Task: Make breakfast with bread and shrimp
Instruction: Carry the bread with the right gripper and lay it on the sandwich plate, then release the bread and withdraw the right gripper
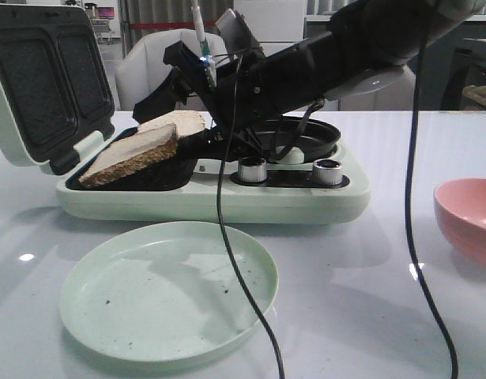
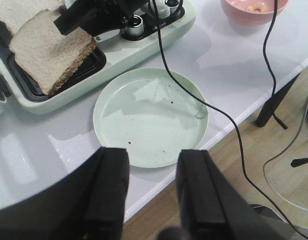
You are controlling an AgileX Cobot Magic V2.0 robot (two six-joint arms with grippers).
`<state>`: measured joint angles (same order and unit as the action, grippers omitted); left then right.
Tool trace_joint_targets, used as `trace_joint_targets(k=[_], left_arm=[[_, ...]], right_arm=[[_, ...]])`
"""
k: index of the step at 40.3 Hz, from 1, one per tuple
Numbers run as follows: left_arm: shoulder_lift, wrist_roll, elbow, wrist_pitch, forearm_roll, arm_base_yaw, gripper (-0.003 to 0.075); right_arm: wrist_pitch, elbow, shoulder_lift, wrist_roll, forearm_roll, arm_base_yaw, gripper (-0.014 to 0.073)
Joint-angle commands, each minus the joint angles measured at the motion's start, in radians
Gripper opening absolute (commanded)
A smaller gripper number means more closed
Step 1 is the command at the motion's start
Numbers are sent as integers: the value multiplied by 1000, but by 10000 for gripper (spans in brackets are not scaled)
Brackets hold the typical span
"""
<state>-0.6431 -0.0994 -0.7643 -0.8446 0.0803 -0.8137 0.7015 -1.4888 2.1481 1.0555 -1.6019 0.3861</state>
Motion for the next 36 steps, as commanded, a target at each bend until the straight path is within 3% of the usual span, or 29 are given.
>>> trace_joint_targets(k=[1,9,14,20,29,36], left_arm=[[2,-3,-25,77,11,-7,308],[2,-3,-25,77,14,-7,308],[2,-3,-25,77,14,-7,308],[2,-3,-25,77,14,-7,308],[2,-3,-25,75,30,-7,308],[2,-3,-25,74,33,-7,308]], right_arm=[[68,-34,-68,11,-44,-1,570],[90,-52,-88,9,12,-20,570],[15,-52,-159,-52,180,-20,570],[-27,-52,-276,-252,545,-20,570],[65,-46,-480,-680,1173,-20,570],[123,42,-658,-900,1497,-20,570]])
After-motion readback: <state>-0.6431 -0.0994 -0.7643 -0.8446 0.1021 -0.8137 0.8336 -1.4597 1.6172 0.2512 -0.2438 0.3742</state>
